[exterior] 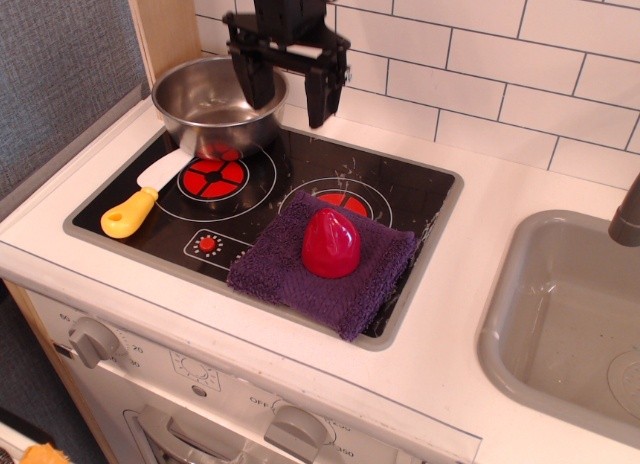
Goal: Move the red object and place it on the left burner.
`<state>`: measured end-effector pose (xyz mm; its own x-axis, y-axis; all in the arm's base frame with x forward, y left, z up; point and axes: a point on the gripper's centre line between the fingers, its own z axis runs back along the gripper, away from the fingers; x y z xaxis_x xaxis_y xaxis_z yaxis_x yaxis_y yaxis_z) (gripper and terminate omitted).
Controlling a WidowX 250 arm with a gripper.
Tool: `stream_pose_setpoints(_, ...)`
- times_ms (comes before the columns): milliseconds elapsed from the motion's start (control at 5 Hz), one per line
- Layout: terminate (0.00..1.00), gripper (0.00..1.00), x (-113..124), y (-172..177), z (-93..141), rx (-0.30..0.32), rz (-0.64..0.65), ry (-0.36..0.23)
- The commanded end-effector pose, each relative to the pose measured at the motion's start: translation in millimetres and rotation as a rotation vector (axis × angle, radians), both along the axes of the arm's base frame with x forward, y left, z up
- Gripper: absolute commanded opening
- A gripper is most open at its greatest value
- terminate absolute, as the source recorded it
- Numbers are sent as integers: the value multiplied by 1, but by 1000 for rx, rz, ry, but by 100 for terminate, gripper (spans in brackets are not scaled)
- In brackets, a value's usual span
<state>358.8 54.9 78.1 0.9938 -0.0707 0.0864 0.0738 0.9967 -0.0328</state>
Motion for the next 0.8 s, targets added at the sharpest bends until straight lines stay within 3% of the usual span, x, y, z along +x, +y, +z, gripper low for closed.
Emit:
stream_pose_setpoints(0, 0, 100, -27, -32, 24, -4, -63, -80)
stream_pose_setpoints(200, 0, 100, -49, -54, 37, 8, -132, -102)
stream_pose_setpoints(600, 0, 100, -76, -67, 3, 51, -187, 16)
